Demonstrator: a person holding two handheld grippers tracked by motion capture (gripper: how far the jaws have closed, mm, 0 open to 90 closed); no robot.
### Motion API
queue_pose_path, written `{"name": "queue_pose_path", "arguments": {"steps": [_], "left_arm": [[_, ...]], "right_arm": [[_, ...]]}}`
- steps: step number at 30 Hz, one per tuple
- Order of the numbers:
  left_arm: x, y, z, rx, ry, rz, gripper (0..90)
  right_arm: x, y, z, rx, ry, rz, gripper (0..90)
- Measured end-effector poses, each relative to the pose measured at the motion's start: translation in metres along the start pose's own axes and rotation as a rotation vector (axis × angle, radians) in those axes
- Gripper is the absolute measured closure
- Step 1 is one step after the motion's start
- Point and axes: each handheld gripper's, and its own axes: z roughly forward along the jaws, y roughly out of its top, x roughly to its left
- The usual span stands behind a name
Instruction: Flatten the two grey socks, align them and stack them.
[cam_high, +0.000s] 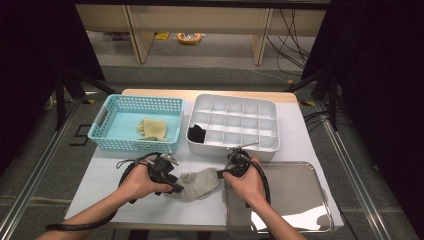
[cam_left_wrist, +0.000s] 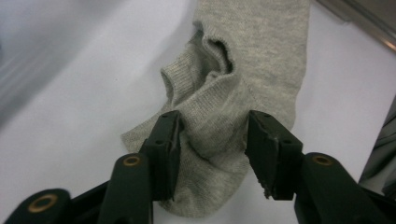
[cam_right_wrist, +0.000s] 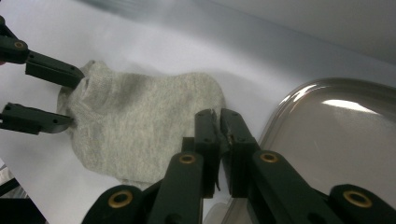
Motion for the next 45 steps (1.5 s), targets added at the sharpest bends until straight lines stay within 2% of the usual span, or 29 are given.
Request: {"name": "queue_pose_path", "arguments": {"steps": [1,3,4,7,10,11,13,20,25,26,29,30,31,32,35,38,39,40,41,43,45], "left_arm": [[-0.001,0.001,0.001,0.000,0.006,0.013,60.9],[-0.002,0.001,0.001,0.000,0.007,0.009,63.9],[-0.002,0.002,0.000,0.004,0.015,0.032,67.4],[-0.004,0.002,0.001,0.009,0.011,0.033,79.5],[-0.006,0.002,0.001,0.006,0.008,0.033,82.6],[-0.005,0.002,0.000,0.006,0.016,0.045,83.7],[-0.006,0.002,-0.002,-0.003,0.012,0.049,84.0],[-0.004,-0.002,-0.026,-0.036,0.005,0.055,83.6],[0.000,-0.008,-0.035,-0.032,0.019,0.048,83.2],[0.002,-0.010,-0.036,-0.025,0.024,0.048,82.9],[0.007,-0.015,-0.036,-0.011,0.032,0.029,82.6],[0.009,-0.017,-0.035,-0.008,0.036,0.023,82.4],[0.010,-0.018,-0.034,-0.004,0.038,0.017,82.2],[0.011,-0.019,-0.032,-0.001,0.033,0.002,82.0],[0.014,-0.020,-0.026,0.010,0.032,0.008,81.0],[0.015,-0.021,-0.024,0.017,0.033,-0.014,80.4],[0.016,-0.021,-0.024,0.017,0.039,-0.015,79.2],[0.016,-0.021,-0.024,0.019,0.046,-0.012,75.1],[0.017,-0.021,-0.024,0.019,0.055,0.001,75.1],[0.018,-0.020,-0.029,0.003,0.052,0.005,68.4],[0.018,-0.019,-0.033,-0.015,0.053,0.013,60.4]], "right_arm": [[0.000,0.000,0.000,0.003,-0.001,0.000,86.3],[0.000,0.000,0.001,0.001,-0.005,0.000,86.5],[0.001,0.000,0.001,0.002,-0.004,0.000,86.7],[0.000,0.000,0.000,0.002,-0.002,-0.005,87.1],[0.001,0.000,0.000,0.001,-0.009,0.004,87.1],[0.003,-0.001,-0.001,0.006,0.013,0.027,87.0],[0.001,-0.001,-0.001,0.000,0.005,0.007,87.0],[0.006,-0.003,-0.010,-0.020,0.017,-0.002,87.1],[0.014,-0.003,-0.012,-0.026,0.041,-0.016,87.2],[0.019,-0.005,-0.011,-0.023,0.048,-0.020,87.3],[0.026,-0.008,-0.007,-0.013,0.054,-0.033,87.5],[0.029,-0.009,-0.005,0.008,0.059,-0.010,87.6],[0.028,-0.010,-0.003,0.006,0.057,-0.038,87.7],[0.029,-0.011,-0.001,0.011,0.049,-0.036,87.9],[0.030,-0.015,0.000,0.038,0.047,-0.031,88.2],[0.032,-0.016,0.001,0.052,0.052,-0.023,88.0],[0.033,-0.017,0.001,0.056,0.051,-0.021,87.7],[0.032,-0.017,0.004,0.054,0.052,-0.045,86.2],[0.032,-0.017,0.004,0.054,0.052,-0.045,86.2],[0.033,-0.017,0.004,0.086,0.051,-0.025,83.2],[0.031,-0.016,0.003,0.069,0.043,-0.031,80.3]]}}
